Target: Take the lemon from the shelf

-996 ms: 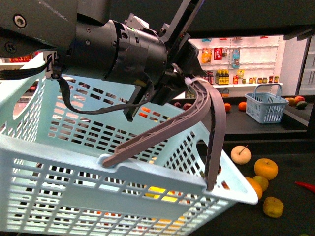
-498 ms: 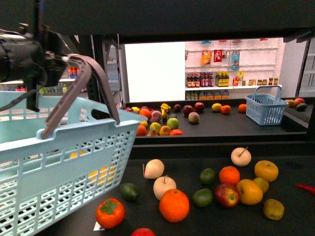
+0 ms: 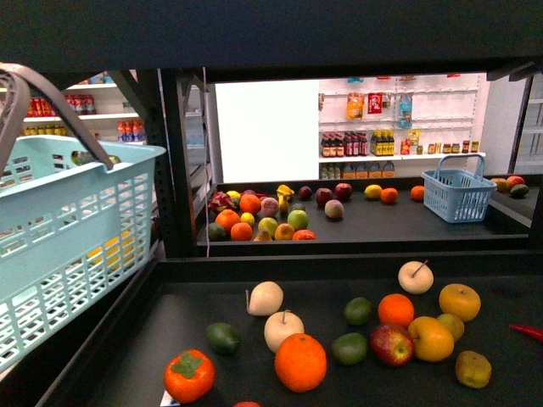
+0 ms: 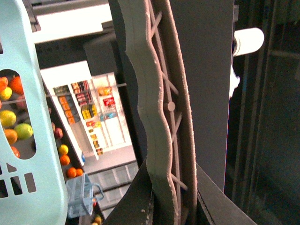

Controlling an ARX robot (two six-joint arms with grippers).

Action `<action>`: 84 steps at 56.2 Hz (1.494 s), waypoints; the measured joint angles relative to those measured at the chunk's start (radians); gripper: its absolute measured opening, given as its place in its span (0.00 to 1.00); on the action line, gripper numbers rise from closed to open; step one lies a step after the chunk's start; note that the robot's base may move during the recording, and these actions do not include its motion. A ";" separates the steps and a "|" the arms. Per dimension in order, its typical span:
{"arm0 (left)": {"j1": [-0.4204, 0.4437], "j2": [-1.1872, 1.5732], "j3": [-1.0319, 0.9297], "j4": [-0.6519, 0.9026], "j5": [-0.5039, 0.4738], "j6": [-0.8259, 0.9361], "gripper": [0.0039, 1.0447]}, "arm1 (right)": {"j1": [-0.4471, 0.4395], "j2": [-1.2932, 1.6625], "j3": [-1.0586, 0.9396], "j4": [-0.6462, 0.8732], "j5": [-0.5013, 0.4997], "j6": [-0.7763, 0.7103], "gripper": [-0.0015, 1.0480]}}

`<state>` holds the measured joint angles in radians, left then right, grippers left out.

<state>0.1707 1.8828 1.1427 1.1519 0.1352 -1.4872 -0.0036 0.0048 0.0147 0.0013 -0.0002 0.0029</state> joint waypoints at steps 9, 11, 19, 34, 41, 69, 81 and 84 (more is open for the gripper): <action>0.087 0.034 -0.032 0.095 -0.012 -0.037 0.10 | 0.000 0.000 0.000 0.000 0.000 0.000 0.98; 0.105 0.039 -0.035 0.102 -0.012 -0.038 0.10 | 0.000 0.000 0.000 0.000 0.000 0.000 0.98; 0.165 0.062 -0.051 0.133 0.006 -0.050 0.10 | 0.000 0.000 0.000 0.000 0.000 0.000 0.98; 0.241 0.135 -0.051 0.204 0.048 -0.082 0.10 | 0.000 0.000 0.000 0.000 0.000 0.000 0.98; 0.249 0.164 -0.051 0.213 0.048 -0.085 0.10 | 0.000 0.000 0.000 0.000 0.000 0.000 0.98; 0.252 0.196 -0.045 0.209 0.057 -0.047 0.10 | 0.000 0.000 0.000 0.000 0.000 0.000 0.98; 0.256 0.196 -0.045 0.190 0.074 0.014 0.37 | 0.000 0.000 0.000 0.000 0.000 0.000 0.98; 0.257 0.196 -0.045 0.190 0.077 0.024 0.46 | 0.000 0.000 0.000 0.000 0.000 0.000 0.98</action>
<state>0.4274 2.0789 1.0973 1.3415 0.2119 -1.4631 -0.0036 0.0048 0.0147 0.0013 0.0002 0.0029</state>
